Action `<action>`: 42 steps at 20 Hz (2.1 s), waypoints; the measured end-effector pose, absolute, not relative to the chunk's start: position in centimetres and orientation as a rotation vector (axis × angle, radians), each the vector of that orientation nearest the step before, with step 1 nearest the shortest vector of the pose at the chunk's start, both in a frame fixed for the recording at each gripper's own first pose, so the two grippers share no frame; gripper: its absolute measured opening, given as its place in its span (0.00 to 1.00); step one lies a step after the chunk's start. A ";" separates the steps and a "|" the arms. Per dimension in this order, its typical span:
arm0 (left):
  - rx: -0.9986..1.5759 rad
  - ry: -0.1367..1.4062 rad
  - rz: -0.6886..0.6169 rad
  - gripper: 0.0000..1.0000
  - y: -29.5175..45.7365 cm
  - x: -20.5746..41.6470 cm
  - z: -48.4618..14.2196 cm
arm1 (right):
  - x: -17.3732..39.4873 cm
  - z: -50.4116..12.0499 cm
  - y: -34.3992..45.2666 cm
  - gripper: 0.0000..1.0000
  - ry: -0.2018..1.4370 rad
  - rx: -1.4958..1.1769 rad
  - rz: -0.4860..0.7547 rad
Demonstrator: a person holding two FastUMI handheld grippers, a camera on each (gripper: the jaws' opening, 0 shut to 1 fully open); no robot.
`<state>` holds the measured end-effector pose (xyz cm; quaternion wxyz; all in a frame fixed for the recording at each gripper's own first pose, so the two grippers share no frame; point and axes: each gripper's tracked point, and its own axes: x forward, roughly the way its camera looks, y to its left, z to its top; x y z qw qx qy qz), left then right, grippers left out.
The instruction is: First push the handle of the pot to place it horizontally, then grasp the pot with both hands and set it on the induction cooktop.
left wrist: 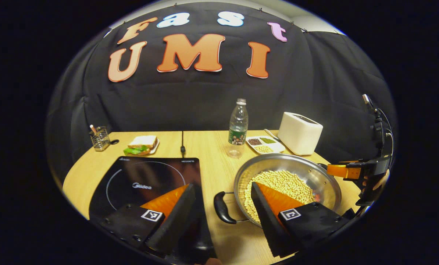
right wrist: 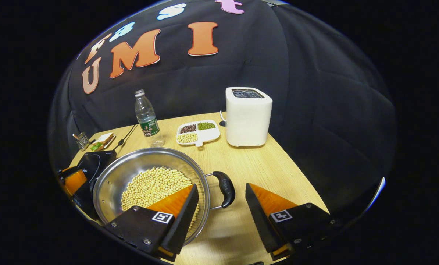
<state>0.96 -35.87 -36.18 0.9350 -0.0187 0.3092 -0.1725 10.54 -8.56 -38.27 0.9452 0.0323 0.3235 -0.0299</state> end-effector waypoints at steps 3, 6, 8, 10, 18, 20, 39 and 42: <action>-0.055 0.707 -0.360 1.00 -37.1 0.6 -38.5 | 11.3 -39.1 -8.4 0.83 0.673 0.061 -0.053; -0.079 0.782 -0.346 1.00 -37.6 0.8 -40.3 | 11.8 -39.8 -8.2 0.83 0.685 0.057 -0.043; -0.111 0.842 -0.343 0.99 -37.9 0.3 -41.5 | 12.2 -40.4 -8.3 0.83 0.698 0.054 -0.042; -0.107 0.850 -0.343 0.99 -37.9 0.8 -41.6 | 12.4 -41.1 -8.3 0.83 0.715 0.049 -0.035; -0.034 0.867 -0.308 0.75 -37.2 1.6 -42.7 | 13.0 -42.2 -7.5 0.64 0.746 0.075 -0.016; -0.001 0.871 -0.289 0.73 -36.8 1.8 -42.9 | 12.8 -42.2 -7.8 0.65 0.750 0.079 -0.019; -0.017 0.861 -0.302 0.62 -34.3 2.9 -38.2 | 11.2 -36.4 -5.5 0.48 0.686 0.145 -0.082; -0.010 0.833 -0.305 0.61 -32.7 3.8 -36.5 | 11.3 -34.7 -3.8 0.48 0.665 0.148 -0.077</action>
